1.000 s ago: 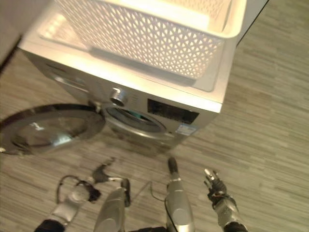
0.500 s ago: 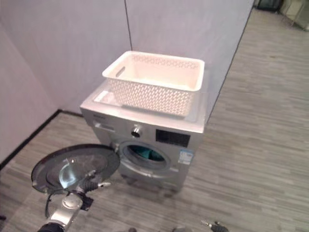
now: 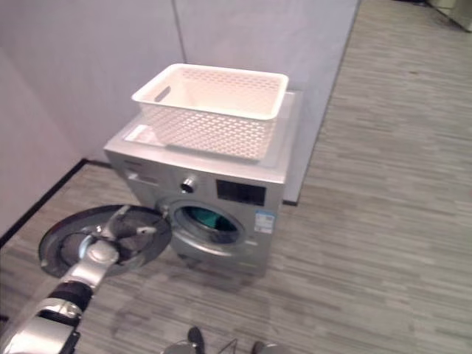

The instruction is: Grab the laundry basket,head to the washer,open it,put in the laundry and shut it.

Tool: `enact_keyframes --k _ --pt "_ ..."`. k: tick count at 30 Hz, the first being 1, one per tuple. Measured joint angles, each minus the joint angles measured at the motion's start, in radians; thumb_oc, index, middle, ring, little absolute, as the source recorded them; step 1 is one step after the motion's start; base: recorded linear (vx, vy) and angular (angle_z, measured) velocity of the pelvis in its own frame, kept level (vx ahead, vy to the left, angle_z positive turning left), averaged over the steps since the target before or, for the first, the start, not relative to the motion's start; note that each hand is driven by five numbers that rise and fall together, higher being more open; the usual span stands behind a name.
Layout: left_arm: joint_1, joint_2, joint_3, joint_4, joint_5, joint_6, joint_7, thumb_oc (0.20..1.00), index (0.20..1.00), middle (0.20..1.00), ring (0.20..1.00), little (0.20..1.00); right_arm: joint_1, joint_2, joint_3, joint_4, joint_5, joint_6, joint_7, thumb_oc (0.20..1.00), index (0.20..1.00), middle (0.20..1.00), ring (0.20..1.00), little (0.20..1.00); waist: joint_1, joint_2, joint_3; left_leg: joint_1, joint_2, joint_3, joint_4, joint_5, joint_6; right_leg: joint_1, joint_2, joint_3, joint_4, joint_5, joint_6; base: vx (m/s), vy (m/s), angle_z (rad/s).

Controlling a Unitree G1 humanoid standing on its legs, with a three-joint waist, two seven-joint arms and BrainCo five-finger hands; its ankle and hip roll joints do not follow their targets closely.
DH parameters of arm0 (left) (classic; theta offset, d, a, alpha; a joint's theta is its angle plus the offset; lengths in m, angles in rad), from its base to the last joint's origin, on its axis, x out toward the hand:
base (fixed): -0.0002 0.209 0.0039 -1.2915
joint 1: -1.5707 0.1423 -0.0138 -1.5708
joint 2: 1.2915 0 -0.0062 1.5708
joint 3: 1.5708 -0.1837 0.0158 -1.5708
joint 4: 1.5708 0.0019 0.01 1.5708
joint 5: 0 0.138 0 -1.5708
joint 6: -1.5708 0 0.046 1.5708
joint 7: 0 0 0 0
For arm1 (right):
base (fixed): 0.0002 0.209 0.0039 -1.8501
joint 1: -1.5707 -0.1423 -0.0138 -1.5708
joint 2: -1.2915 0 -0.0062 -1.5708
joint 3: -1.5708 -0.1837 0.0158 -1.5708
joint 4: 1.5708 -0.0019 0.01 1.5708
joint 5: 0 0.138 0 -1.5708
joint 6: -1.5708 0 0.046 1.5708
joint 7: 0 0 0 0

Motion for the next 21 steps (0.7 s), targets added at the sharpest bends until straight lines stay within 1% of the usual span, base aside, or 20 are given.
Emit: enact_keyframes --k 1,2,3,4,6,7,8,9,11,12,13,15,17,18,19,20,21 --pt "-0.029 0.005 -0.006 0.061 -0.034 -0.013 0.008 1.0 1.0 1.0 1.0 1.0 0.025 -0.018 0.0 -0.002 0.0 -0.004 -0.001 1.0 1.0 1.0 1.0 1.0 -0.004 0.025 0.003 0.027 0.035 -0.052 -0.05 0.005 -0.008 0.046 0.019 0.003 -0.065 0.028 0.005 0.11 0.14 -0.22" --pt "-0.055 0.008 -0.012 0.097 -0.056 -0.016 0.009 1.0 1.0 1.0 1.0 1.0 0.034 -0.025 0.003 -0.002 0.0 -0.007 -0.002 1.0 1.0 1.0 1.0 1.0 -0.012 0.036 0.007 0.029 0.047 -0.049 -0.047 0.005 -0.009 0.057 0.022 -0.001 -0.082 0.033 0.019 0.12 0.152 -0.04" --pt "-0.08 0.018 -0.015 0.15 -0.077 -0.021 0.009 1.0 1.0 1.0 1.0 1.0 0.038 -0.04 0.008 -0.001 -0.001 -0.006 0.001 1.0 1.0 1.0 1.0 1.0 -0.023 0.049 0.004 0.029 0.054 -0.014 -0.045 0.005 -0.009 0.079 0.023 -0.003 -0.114 0.043 0.03 0.08 0.121 -0.01" --pt "-0.109 0.025 -0.015 0.205 -0.093 -0.022 0.012 1.0 1.0 1.0 1.0 1.0 0.041 -0.052 0.008 -0.002 0.0 -0.006 0.002 1.0 1.0 1.0 1.0 1.0 -0.032 0.063 -0.003 0.032 0.053 0.029 -0.047 0.004 -0.008 0.081 0.022 -0.004 -0.126 0.049 0.038 0.1 0.216 -0.04" --pt "-0.173 0.026 -0.028 0.232 -0.1 -0.018 0.013 1.0 1.0 1.0 1.0 1.0 0.058 -0.064 0.011 0.004 -0.001 -0.005 -0.001 1.0 1.0 1.0 1.0 1.0 -0.038 0.094 -0.007 0.069 0.021 0.025 -0.108 0.004 -0.006 0.096 0.022 0.002 -0.151 0.073 0.069 0.03 0.138 -0.09" --pt "-0.225 0.032 -0.032 0.263 -0.1 -0.019 0.014 1.0 1.0 1.0 1.0 1.0 0.064 -0.066 0.02 -0.003 -0.001 -0.005 0.002 1.0 1.0 1.0 1.0 1.0 -0.038 0.109 -0.007 0.086 0.012 0.034 -0.129 -0.022 0.023 0.096 0.025 0.0 -0.156 0.074 0.088 0.0 0.045 -0.01" --pt "-0.259 0.049 -0.032 0.269 -0.099 -0.017 0.02 1.0 1.0 1.0 1.0 1.0 0.059 -0.046 0.026 -0.012 0.0 -0.005 0.002 1.0 1.0 1.0 1.0 1.0 -0.047 0.084 -0.004 0.083 -0.011 0.037 -0.127 -0.017 0.025 0.087 0.003 0.003 -0.15 0.075 0.1 -0.08 0.061 -0.16" --pt "-0.308 0.087 -0.055 0.255 -0.099 -0.016 0.035 1.0 1.0 1.0 1.0 1.0 0.054 -0.016 0.044 -0.035 0.0 -0.006 0.008 1.0 1.0 1.0 1.0 1.0 -0.041 0.045 -0.003 0.077 -0.038 0.067 -0.118 -0.029 0.041 0.074 -0.028 0.022 -0.152 0.078 0.119 -0.1 0.045 -0.16" --pt "-0.385 0.121 -0.081 0.253 -0.099 -0.019 0.042 1.0 1.0 1.0 1.0 1.0 0.046 0.007 0.089 -0.077 0.001 -0.009 0.008 1.0 1.0 1.0 1.0 1.0 -0.044 0.011 0.014 0.053 -0.059 0.074 -0.104 -0.035 0.05 0.051 -0.052 0.023 -0.147 0.076 0.136 -0.12 0.017 -0.11" --pt "-0.441 0.15 -0.11 0.284 -0.099 -0.026 0.041 1.0 1.0 1.0 1.0 1.0 0.03 0.018 0.118 -0.105 0.001 -0.017 0.011 1.0 1.0 1.0 1.0 1.0 -0.051 -0.006 0.018 0.027 -0.067 0.078 -0.094 -0.038 0.054 0.032 -0.061 0.024 -0.153 0.082 0.145 -0.12 0.0 -0.06" --pt "-0.459 0.157 -0.109 0.305 -0.1 -0.023 0.041 1.0 1.0 1.0 1.0 1.0 0.021 0.024 0.121 -0.119 0.005 -0.026 0.011 1.0 1.0 1.0 1.0 1.0 -0.057 -0.016 0.025 0.022 -0.07 0.084 -0.091 -0.038 0.055 0.026 -0.064 0.026 -0.166 0.09 0.154 -0.18 -0.003 -0.06" --pt "-0.5 0.174 -0.141 0.339 -0.099 -0.016 0.041 1.0 1.0 1.0 1.0 1.0 -0.007 0.025 0.144 -0.138 0.013 -0.036 0.013 1.0 1.0 1.0 1.0 1.0 -0.06 -0.022 0.049 0.003 -0.066 0.082 -0.081 -0.039 0.055 0.011 -0.062 0.029 -0.168 0.094 0.155 -0.16 -0.016 -0.06" --pt "-0.528 0.181 -0.151 0.36 -0.099 -0.01 0.041 1.0 1.0 1.0 1.0 1.0 -0.02 0.017 0.161 -0.171 0.023 -0.039 0.012 1.0 1.0 1.0 1.0 1.0 -0.061 -0.013 0.072 -0.023 -0.055 0.085 -0.072 -0.044 0.048 -0.02 -0.052 0.043 -0.162 0.098 0.149 -0.16 -0.038 -0.14" --pt "-0.574 0.193 -0.162 0.401 -0.096 -0.007 0.041 1.0 1.0 1.0 1.0 1.0 -0.03 0.005 0.19 -0.209 0.028 -0.043 0.015 1.0 1.0 1.0 1.0 1.0 -0.057 -0.01 0.081 -0.069 -0.041 0.087 -0.057 -0.048 0.042 -0.074 -0.041 0.047 -0.143 0.103 0.142 -0.1 -0.034 -0.24" --pt "-0.614 0.221 -0.183 0.439 -0.089 -0.001 0.04 1.0 1.0 1.0 1.0 1.0 -0.049 -0.003 0.218 -0.24 0.029 -0.046 0.024 1.0 1.0 1.0 1.0 1.0 -0.059 -0.01 0.095 -0.111 -0.028 0.091 -0.043 -0.044 0.036 -0.115 -0.029 0.053 -0.132 0.117 0.143 -0.07 -0.046 -0.33" --pt "-0.639 0.251 -0.183 0.461 -0.081 0.008 0.039 1.0 1.0 1.0 1.0 1.0 -0.067 -0.004 0.229 -0.256 0.031 -0.046 0.03 1.0 1.0 1.0 1.0 1.0 -0.064 -0.02 0.112 -0.125 -0.018 0.101 -0.04 -0.038 0.03 -0.132 -0.02 0.062 -0.131 0.136 0.134 -0.06 -0.048 -0.47" --pt "-0.658 0.293 -0.184 0.496 -0.061 0.016 0.033 1.0 1.0 1.0 1.0 1.0 -0.082 -0.003 0.244 -0.276 0.035 -0.046 0.031 1.0 1.0 1.0 1.0 1.0 -0.069 -0.039 0.129 -0.13 -0.008 0.113 -0.04 -0.029 0.032 -0.146 -0.008 0.077 -0.137 0.15 0.127 -0.04 -0.078 -0.43"
